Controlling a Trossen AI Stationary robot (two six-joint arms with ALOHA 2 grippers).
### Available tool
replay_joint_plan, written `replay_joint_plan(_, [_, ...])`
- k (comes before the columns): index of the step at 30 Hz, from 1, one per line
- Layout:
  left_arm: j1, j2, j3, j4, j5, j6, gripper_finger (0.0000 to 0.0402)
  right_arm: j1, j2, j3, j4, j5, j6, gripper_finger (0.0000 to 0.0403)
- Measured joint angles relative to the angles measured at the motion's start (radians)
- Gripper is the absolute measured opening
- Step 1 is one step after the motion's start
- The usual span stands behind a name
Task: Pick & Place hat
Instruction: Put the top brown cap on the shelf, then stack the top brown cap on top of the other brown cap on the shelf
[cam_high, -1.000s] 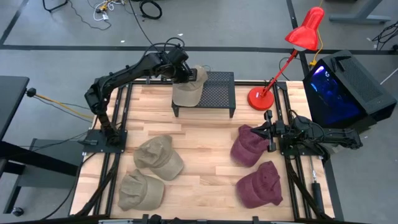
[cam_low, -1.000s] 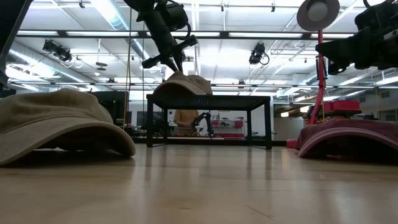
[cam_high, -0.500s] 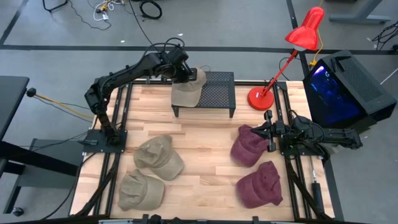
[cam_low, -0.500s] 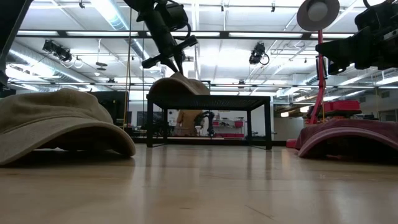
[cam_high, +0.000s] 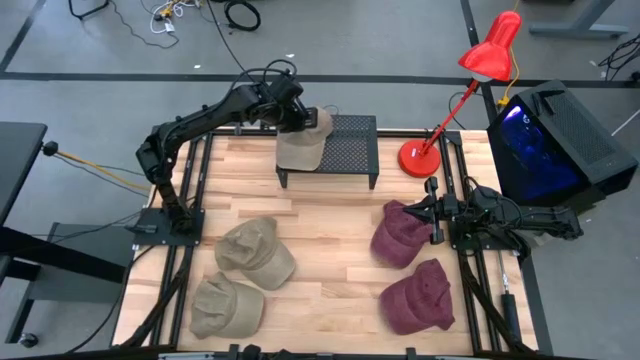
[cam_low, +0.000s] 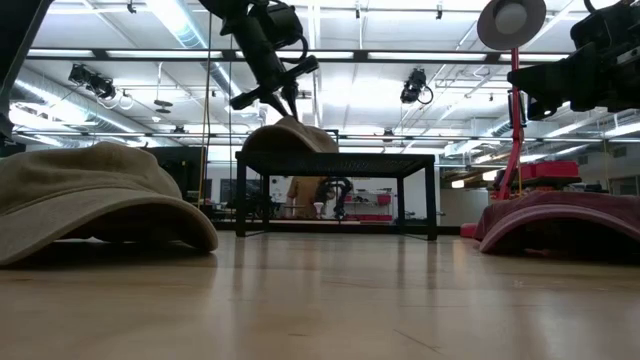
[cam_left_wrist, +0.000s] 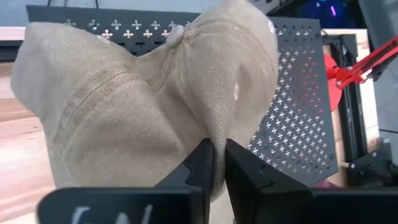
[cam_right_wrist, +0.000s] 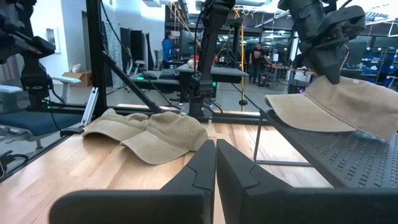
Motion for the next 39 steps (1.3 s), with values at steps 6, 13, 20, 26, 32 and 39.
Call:
replay_joint_plan(6, [0.000, 0.000, 0.000, 0.025, 0.000, -0.001, 0.0055, 0.000, 0.000, 0.000, 0.000, 0.000, 0.000, 0.0016])
replay_joint_plan(13, [0.000, -0.002, 0.000, 0.025, -0.009, 0.000, 0.0071, 0.000, 0.000, 0.000, 0.000, 0.000, 0.000, 0.0016])
replay_joint_plan(20, [0.000, -0.002, 0.000, 0.025, -0.019, 0.029, 0.0122, 0.000, 0.000, 0.000, 0.000, 0.000, 0.000, 0.0016])
replay_joint_plan(26, [0.001, -0.003, 0.000, 0.024, -0.016, 0.053, 0.0186, 0.000, 0.000, 0.000, 0.000, 0.000, 0.000, 0.0016])
replay_joint_plan(32, [0.006, -0.033, 0.000, 0.016, -0.022, 0.101, 0.0217, 0.000, 0.000, 0.000, 0.000, 0.000, 0.000, 0.0016])
replay_joint_plan(39, [0.007, -0.082, 0.000, -0.035, -0.069, 0.133, 0.0220, 0.000, 0.000, 0.000, 0.000, 0.000, 0.000, 0.0016])
